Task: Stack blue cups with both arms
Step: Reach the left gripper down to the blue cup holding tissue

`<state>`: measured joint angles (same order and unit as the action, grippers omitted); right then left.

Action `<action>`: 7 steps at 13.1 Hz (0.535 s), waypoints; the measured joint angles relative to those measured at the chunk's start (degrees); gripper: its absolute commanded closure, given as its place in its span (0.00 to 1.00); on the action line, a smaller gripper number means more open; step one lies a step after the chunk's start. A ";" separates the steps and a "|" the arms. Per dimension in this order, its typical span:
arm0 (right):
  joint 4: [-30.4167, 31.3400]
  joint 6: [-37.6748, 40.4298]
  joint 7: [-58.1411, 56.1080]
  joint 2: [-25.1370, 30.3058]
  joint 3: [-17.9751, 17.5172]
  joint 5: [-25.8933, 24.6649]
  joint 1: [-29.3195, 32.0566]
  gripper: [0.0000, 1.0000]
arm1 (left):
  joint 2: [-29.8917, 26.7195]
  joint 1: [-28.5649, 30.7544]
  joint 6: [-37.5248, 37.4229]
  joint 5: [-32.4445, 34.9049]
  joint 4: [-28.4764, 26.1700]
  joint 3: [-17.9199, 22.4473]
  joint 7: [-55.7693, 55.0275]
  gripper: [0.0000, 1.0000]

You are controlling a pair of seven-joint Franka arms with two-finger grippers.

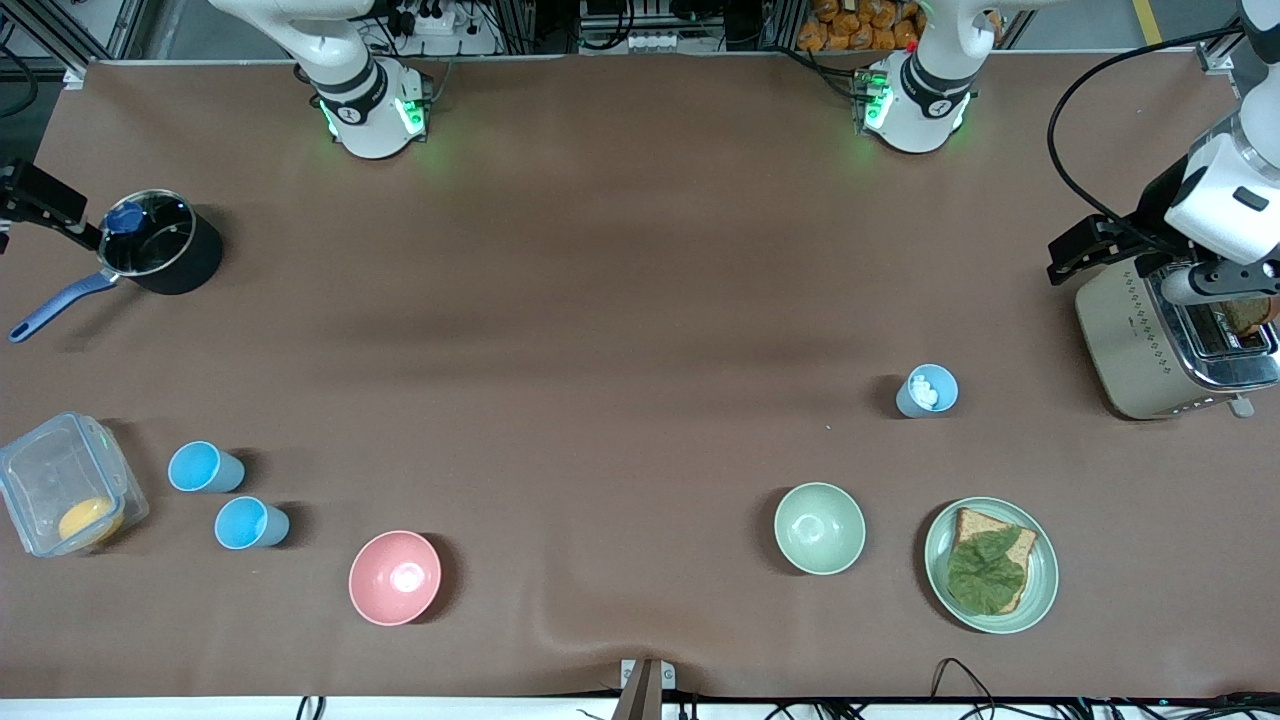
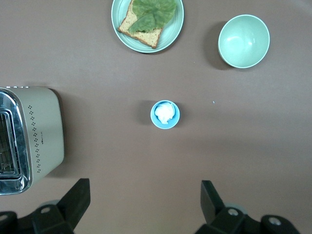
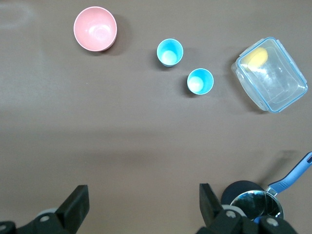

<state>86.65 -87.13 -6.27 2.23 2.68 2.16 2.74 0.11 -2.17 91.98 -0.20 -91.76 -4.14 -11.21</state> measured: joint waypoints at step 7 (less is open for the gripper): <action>0.09 0.24 0.00 -0.08 0.10 0.00 0.05 0.00 | 3.32 0.00 -1.50 0.04 0.04 0.22 0.37 0.00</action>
<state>86.74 -86.89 -6.27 2.14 2.79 2.16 2.79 3.43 -2.17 90.48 -0.17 -91.73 -3.92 -10.84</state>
